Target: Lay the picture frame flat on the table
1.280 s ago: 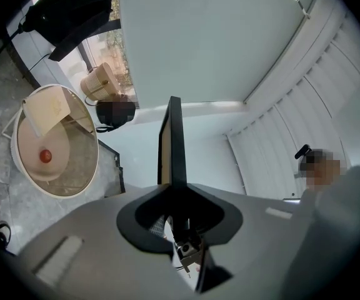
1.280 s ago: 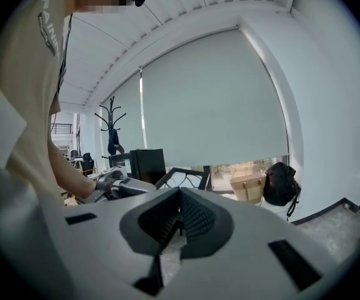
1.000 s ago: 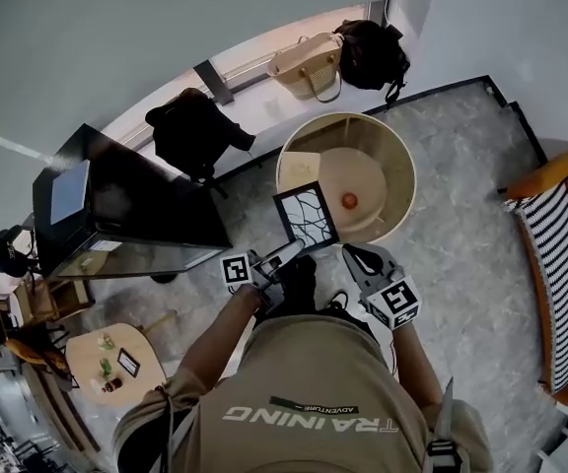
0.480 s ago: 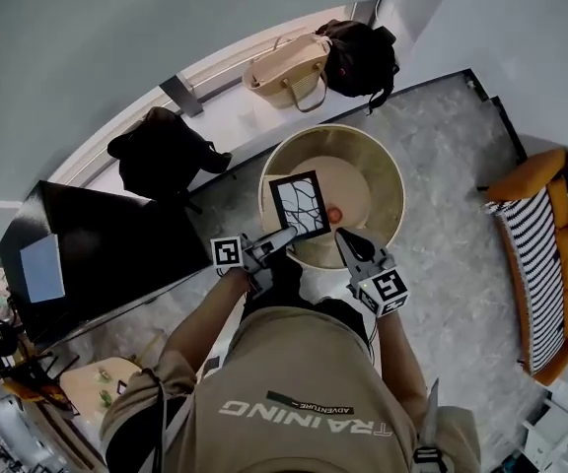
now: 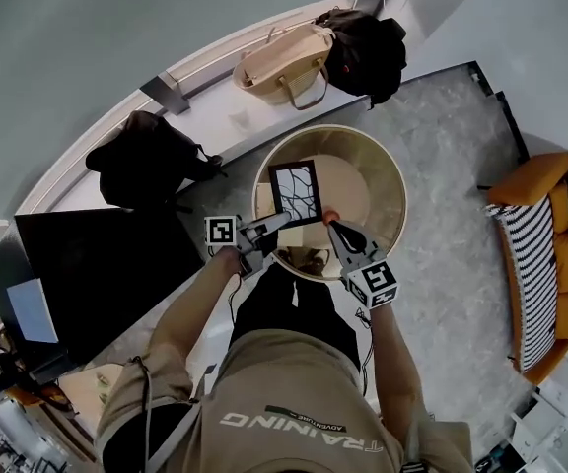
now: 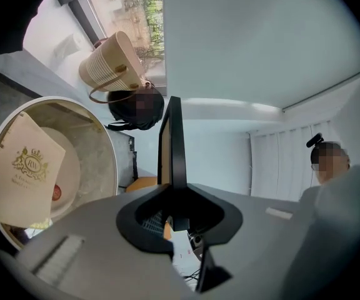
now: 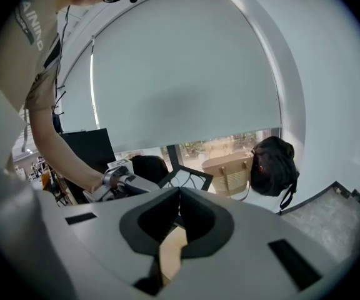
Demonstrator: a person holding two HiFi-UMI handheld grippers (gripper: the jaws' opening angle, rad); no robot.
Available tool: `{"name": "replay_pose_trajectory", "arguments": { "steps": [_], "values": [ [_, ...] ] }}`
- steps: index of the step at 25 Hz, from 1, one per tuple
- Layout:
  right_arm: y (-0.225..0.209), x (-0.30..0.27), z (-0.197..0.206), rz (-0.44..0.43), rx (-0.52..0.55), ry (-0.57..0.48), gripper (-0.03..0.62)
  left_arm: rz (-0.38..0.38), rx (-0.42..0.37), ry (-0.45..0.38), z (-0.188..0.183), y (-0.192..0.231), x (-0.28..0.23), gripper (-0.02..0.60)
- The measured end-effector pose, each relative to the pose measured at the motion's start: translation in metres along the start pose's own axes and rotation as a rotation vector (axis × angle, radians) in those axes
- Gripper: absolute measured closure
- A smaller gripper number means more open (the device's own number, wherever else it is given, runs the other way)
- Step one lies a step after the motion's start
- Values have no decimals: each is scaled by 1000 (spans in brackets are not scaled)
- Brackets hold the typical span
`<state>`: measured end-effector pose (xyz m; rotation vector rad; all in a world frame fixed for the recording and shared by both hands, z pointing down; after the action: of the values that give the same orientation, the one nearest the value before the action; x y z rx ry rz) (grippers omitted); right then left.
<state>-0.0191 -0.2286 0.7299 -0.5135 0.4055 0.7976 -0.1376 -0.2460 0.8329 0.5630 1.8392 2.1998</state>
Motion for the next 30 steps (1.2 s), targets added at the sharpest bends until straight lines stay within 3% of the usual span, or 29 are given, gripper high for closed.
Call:
{"name": "replay_pose_trajectory", "arguments": {
  "steps": [2,4,7,14,20,25,28,30],
  "values": [
    [61,102,-10,-62,-1,-15,588,-36,-40,-23,74,-103,14,512],
    [107,187,-27,-104,-24,-39,588,-98,-33,-23,133,-188,23,512],
    [128,231,-38,-126,-38,-55,588,-169,-11,-18,158,-234,28,512],
    [94,161,5,-176,-28,-51,588,-223,44,0,123,-148,25,512],
    [68,112,33,-199,-46,-26,588,-282,53,71,108,-82,23,512],
    [52,95,51,-201,-83,27,588,-265,77,56,96,-65,15,512],
    [50,88,48,-215,-91,22,588,-299,118,51,89,-56,15,512],
    [49,87,49,-222,-101,30,588,-334,112,99,92,-55,12,512]
  ]
}}
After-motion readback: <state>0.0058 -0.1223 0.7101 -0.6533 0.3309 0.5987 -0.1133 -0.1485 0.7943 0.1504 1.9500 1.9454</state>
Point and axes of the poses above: the fingertips, and each gripper's own axes: x backward along the fingers, y to its left, z out of its underside, the point moved 3 cm from there along x, backward along the fingers, and after that the axes turned 11 degrees about -x, right-handed, at the moved point
